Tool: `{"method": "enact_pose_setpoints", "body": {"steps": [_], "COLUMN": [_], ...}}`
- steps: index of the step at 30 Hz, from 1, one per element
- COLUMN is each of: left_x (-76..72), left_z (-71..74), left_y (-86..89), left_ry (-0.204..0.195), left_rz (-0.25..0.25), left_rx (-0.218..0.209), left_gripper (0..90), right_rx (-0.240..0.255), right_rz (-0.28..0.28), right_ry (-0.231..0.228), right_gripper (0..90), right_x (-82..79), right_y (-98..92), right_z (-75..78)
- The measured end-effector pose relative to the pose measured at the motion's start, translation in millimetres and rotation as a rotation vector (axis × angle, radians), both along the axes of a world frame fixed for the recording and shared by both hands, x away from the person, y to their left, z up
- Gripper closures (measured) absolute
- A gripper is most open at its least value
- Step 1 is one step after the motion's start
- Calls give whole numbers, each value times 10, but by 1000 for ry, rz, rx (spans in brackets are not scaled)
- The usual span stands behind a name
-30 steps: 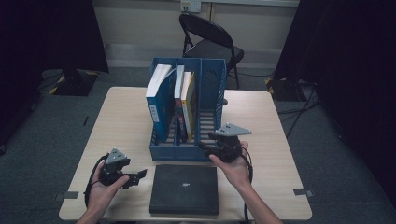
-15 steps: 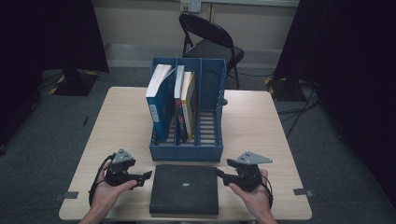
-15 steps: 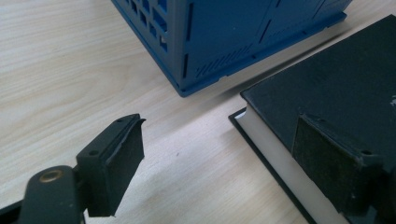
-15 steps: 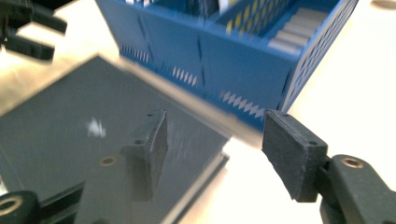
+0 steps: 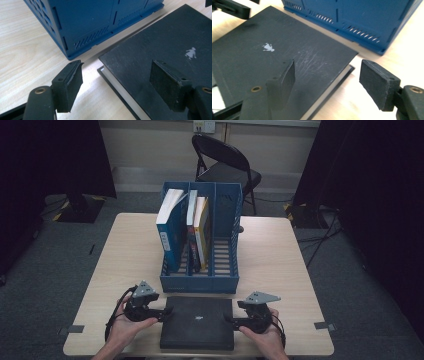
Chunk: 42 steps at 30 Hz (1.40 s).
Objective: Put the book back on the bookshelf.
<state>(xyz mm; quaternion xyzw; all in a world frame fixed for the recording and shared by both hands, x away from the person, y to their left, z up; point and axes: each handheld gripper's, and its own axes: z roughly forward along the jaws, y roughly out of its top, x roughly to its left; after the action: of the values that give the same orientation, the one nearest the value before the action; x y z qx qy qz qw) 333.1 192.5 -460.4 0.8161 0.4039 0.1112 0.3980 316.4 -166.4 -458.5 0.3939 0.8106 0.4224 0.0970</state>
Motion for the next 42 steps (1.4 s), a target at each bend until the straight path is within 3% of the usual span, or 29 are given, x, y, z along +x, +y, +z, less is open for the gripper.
{"method": "enact_pose_setpoints", "body": {"steps": [5,10,14,23,27,29,32,37,42], "left_x": [0,21,18,-40,-36,-2,45,88,68], "left_z": [-41,-76,-83,-48,-33,-44,-61,-77,-59], "left_y": [-40,-73,-82,-82,-49,-64,-57,-21,-22], "left_ry": [16,20,4,13,26,15,28,26,19], "left_rz": [-40,-83,-84,-85,-82,-84,-69,-54,-81], "left_rx": [-3,-37,-35,-11,-7,0,-11,-25,-15], "left_gripper": [326,344,327,361,376,333,262,276,311], "right_rx": [-36,-12,-17,-53,-43,-38,-33,-30,-28], "right_rz": [2,11,14,38,49,55,75,112,126], "right_ry": [36,46,50,31,25,22,20,23,20], "right_gripper": [292,322,323,332,339,339,340,342,349], "right_x": [14,16,23,79,122,129,164,242,275], "right_y": [82,114,116,147,163,163,181,237,293], "right_z": [-78,-98,-96,-69,-80,-85,-92,-94,-96]}}
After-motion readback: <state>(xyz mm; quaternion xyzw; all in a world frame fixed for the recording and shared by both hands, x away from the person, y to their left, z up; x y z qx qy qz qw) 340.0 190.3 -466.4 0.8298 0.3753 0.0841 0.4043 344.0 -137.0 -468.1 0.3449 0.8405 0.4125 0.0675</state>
